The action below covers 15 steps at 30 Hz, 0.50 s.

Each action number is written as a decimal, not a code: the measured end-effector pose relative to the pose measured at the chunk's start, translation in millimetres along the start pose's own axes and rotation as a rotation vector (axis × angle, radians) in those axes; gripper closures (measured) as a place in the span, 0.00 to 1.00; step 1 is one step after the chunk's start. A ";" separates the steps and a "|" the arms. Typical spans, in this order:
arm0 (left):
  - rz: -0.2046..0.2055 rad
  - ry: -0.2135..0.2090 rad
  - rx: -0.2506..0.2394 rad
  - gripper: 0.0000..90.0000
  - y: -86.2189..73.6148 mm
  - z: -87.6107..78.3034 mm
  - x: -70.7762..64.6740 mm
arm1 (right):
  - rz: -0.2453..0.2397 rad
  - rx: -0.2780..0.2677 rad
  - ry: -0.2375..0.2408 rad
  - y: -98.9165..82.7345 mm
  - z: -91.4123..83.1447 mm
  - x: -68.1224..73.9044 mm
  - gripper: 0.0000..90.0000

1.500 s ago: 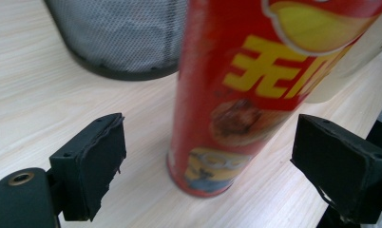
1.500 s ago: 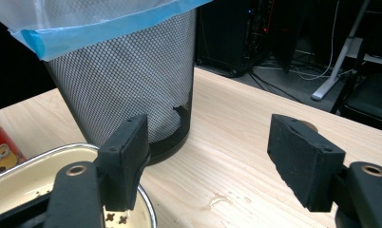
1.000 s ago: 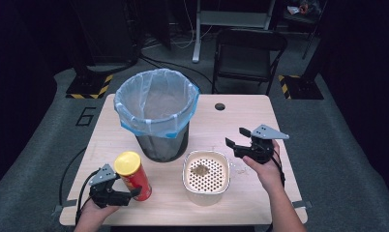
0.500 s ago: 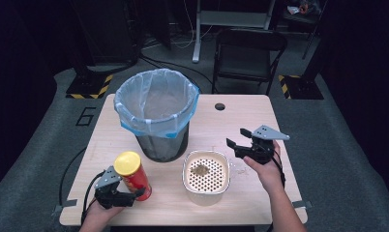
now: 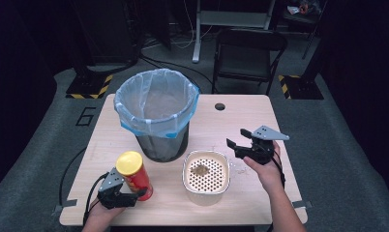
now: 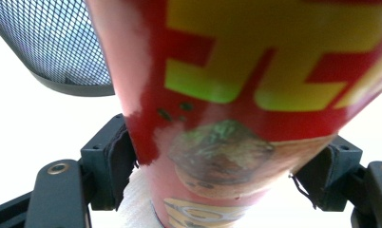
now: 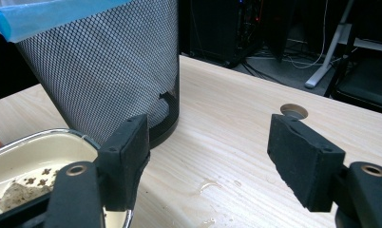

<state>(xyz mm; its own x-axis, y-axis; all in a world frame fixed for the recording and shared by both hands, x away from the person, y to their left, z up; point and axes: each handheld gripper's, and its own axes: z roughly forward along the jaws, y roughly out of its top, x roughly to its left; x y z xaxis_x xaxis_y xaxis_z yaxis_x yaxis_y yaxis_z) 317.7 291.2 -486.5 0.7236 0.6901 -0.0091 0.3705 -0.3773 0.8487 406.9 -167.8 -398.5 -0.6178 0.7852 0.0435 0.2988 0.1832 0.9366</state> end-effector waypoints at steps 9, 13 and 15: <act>0.013 -0.001 0.000 0.27 4.8 -2.5 -3.8 | 0.006 0.000 -0.003 -1.6 0.3 -1.4 0.33; 0.004 0.006 -0.008 0.27 7.6 -5.9 -3.7 | 0.014 0.005 -0.005 -2.3 0.1 -1.2 0.33; -0.001 0.000 -0.009 0.27 10.5 -9.2 -3.6 | 0.009 0.005 -0.005 -2.5 0.4 -1.7 0.33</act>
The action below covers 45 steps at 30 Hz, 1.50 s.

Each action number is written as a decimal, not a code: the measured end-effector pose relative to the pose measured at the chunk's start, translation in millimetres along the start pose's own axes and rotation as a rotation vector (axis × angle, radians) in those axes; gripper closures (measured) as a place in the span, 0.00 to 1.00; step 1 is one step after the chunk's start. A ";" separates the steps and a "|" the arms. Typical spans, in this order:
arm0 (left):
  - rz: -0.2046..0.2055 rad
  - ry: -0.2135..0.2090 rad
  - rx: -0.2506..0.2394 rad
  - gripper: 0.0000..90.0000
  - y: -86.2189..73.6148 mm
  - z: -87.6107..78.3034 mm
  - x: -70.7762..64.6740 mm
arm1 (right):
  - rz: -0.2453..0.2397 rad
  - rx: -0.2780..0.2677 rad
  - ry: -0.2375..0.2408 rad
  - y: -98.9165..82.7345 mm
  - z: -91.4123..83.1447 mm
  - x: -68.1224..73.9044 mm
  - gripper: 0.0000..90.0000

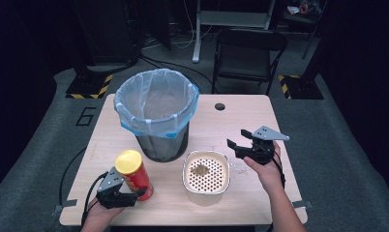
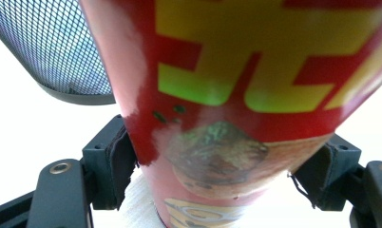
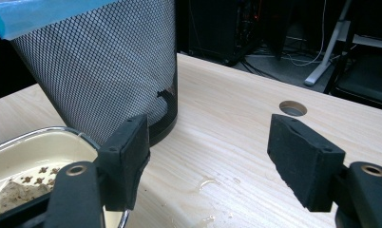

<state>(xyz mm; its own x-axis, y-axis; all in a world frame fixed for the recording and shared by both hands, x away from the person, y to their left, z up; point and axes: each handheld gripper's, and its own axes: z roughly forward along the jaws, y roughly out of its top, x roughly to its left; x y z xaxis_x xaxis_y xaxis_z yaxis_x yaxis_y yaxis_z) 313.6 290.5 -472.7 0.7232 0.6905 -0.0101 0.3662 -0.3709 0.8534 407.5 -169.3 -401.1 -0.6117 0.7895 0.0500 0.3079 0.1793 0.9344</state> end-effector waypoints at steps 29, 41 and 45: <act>-0.028 -0.038 0.010 0.27 83.6 -38.9 1.4 | 0.009 0.009 -0.006 -4.4 -0.3 -3.6 0.33; -0.004 -0.047 0.006 0.27 164.2 -74.4 -8.3 | 0.016 0.002 -0.006 -3.9 -2.4 -4.3 0.33; -0.006 -0.049 0.015 0.27 178.6 -78.6 -8.4 | 0.018 -0.002 -0.006 -3.7 -2.9 -5.0 0.33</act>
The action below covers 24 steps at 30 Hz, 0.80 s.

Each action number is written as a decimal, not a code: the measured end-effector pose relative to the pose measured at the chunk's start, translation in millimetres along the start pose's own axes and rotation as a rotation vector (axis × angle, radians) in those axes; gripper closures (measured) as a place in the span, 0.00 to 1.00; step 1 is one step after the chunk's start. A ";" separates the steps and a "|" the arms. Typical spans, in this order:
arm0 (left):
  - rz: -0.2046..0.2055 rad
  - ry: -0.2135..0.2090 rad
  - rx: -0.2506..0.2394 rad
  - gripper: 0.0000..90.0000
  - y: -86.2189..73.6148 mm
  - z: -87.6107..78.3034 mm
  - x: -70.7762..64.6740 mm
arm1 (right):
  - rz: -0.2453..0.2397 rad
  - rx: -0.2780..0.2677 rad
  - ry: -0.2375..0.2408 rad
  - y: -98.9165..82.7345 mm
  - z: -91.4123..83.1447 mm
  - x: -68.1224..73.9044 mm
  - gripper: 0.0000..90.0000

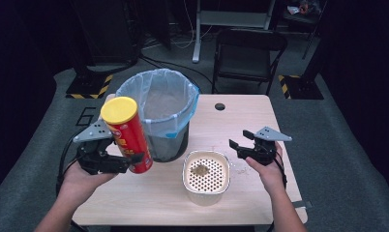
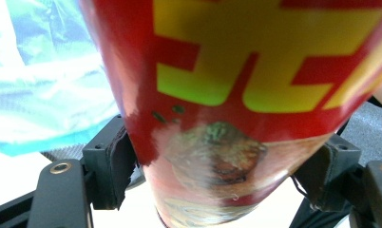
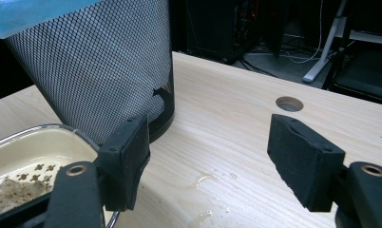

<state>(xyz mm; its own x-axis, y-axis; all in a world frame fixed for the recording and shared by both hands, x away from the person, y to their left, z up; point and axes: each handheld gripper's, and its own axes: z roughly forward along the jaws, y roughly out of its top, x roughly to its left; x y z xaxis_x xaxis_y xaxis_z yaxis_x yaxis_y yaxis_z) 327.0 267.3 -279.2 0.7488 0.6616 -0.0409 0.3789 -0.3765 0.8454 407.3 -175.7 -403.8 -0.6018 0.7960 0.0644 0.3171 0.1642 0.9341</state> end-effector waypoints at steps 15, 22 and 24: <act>-0.024 0.048 -0.001 0.27 50.0 -10.6 6.8 | 0.005 0.009 -0.004 -0.9 0.3 -0.2 0.33; -0.002 0.059 -0.006 0.27 72.6 -15.4 14.3 | 0.006 0.008 -0.004 -0.7 0.3 -0.2 0.33; 0.004 0.058 -0.005 0.27 79.1 -15.9 18.4 | 0.000 0.005 -0.001 -0.6 0.6 0.2 0.33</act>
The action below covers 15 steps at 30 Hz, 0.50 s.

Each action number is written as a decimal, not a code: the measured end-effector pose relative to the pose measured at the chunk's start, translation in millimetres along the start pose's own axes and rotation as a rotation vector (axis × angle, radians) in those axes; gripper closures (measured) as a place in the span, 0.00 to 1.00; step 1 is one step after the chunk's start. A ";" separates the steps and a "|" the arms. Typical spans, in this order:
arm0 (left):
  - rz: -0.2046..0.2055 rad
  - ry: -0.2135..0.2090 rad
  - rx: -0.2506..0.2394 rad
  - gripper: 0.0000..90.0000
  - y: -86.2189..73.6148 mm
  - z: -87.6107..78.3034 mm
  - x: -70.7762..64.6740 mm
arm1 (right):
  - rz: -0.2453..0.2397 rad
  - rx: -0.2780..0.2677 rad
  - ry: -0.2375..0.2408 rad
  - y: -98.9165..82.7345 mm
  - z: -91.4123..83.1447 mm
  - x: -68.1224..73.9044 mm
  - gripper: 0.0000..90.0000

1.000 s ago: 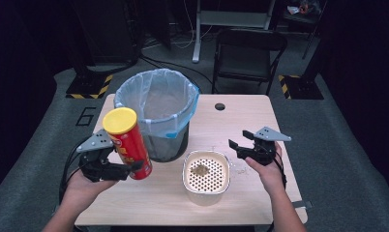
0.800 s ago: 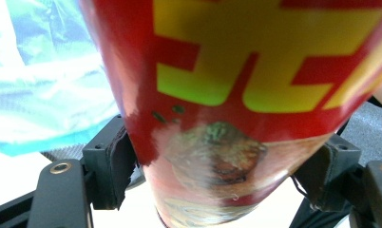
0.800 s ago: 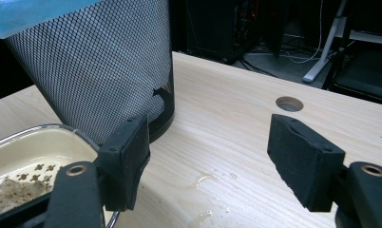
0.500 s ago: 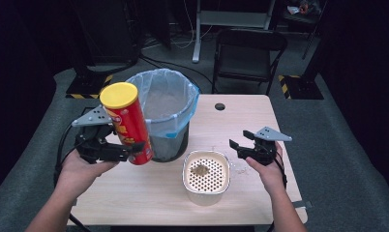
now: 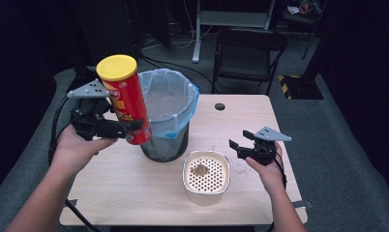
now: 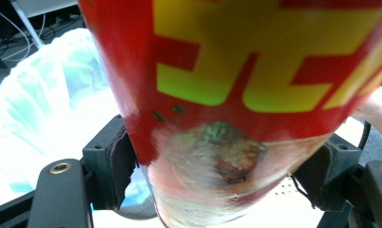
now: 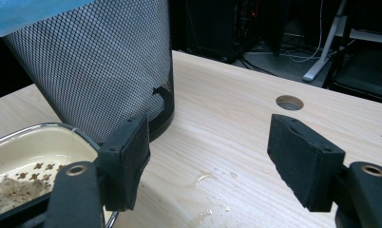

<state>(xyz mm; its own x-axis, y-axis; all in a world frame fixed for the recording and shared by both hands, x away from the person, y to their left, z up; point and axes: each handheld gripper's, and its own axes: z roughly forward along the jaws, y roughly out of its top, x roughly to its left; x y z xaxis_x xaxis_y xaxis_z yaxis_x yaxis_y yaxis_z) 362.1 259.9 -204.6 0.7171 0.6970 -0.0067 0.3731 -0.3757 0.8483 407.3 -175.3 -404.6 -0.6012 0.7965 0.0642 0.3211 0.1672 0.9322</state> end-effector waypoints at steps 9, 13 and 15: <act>-0.012 -0.025 -0.015 0.27 23.6 14.1 21.4 | 0.003 0.009 0.002 -0.4 2.1 2.0 0.33; -0.019 -0.013 -0.004 0.27 30.8 30.2 31.2 | -0.010 0.008 0.005 -0.5 3.2 2.9 0.33; -0.037 -0.015 -0.013 0.27 32.7 38.8 36.8 | -0.010 0.008 0.005 -0.4 3.0 3.0 0.33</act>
<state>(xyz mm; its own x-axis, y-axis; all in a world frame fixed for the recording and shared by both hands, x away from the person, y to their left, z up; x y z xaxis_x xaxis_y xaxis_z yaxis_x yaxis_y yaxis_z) 423.5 249.6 -197.6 0.7116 0.7011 -0.0457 0.3916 -0.3417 0.8544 407.6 -171.2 -405.9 -0.6082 0.7917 0.0567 0.3208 0.1798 0.9299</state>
